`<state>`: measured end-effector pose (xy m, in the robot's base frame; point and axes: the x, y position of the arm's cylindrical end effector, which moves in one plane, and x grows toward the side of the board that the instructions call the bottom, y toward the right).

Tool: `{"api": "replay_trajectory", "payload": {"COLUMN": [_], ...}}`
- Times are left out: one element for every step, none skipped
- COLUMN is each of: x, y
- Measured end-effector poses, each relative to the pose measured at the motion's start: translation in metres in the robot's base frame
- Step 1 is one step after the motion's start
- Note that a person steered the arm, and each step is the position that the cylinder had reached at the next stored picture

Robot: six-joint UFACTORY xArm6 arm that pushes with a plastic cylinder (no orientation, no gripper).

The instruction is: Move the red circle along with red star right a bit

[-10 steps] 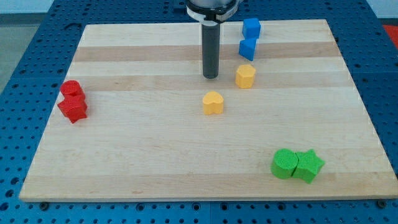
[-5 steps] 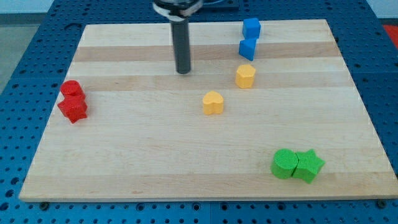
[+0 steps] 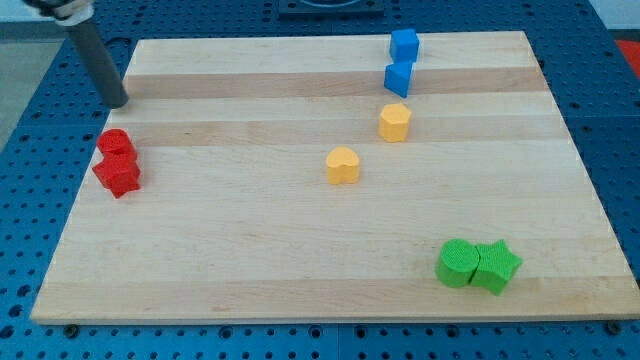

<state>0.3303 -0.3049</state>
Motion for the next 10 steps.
{"api": "replay_trajectory", "payload": {"x": [0.0,0.002,0.005,0.022,0.033,0.035,0.037,0.052,0.061,0.065], "y": [0.001,0.0,0.0,0.0,0.0,0.0,0.0,0.0,0.0,0.0]}}
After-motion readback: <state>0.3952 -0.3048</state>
